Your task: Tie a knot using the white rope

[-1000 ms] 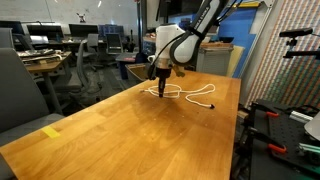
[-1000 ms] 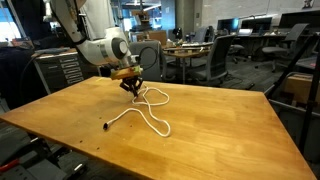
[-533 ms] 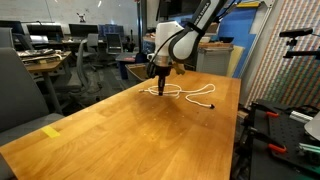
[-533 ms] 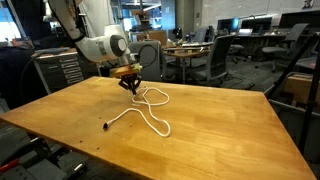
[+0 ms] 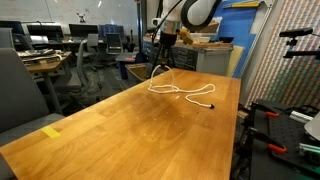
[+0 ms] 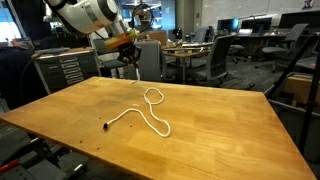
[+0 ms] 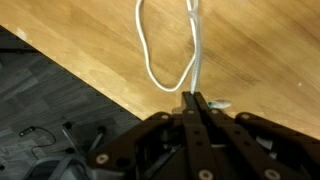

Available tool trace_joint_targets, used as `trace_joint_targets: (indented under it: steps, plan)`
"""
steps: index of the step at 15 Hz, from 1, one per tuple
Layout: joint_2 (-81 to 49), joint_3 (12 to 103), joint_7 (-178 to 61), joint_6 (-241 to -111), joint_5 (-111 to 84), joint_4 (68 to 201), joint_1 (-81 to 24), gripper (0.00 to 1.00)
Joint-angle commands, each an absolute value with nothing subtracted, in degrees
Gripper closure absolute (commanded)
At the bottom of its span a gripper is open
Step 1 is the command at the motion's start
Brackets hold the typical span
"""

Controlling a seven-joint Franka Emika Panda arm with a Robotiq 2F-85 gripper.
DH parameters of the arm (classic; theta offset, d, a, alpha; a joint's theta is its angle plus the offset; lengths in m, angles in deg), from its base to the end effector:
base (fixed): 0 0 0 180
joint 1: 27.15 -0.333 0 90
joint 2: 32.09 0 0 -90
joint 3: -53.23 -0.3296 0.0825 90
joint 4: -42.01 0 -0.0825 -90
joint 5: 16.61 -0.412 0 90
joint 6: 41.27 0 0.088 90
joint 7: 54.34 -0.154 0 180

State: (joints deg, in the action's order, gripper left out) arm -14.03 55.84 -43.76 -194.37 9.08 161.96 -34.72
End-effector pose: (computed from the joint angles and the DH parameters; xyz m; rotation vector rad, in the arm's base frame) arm 0.6392 0.0595 0.2435 2.6934 0.9083 0.3481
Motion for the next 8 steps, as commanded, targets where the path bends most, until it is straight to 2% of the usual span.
trace_joint_targets:
  steps: [1, 8]
  plan:
    - [-16.7, 56.0, -42.5, -192.5, 5.8, 165.2, -30.1, 0.98]
    - [-12.7, 54.8, -38.7, -191.9, -2.9, 167.0, -23.9, 0.98]
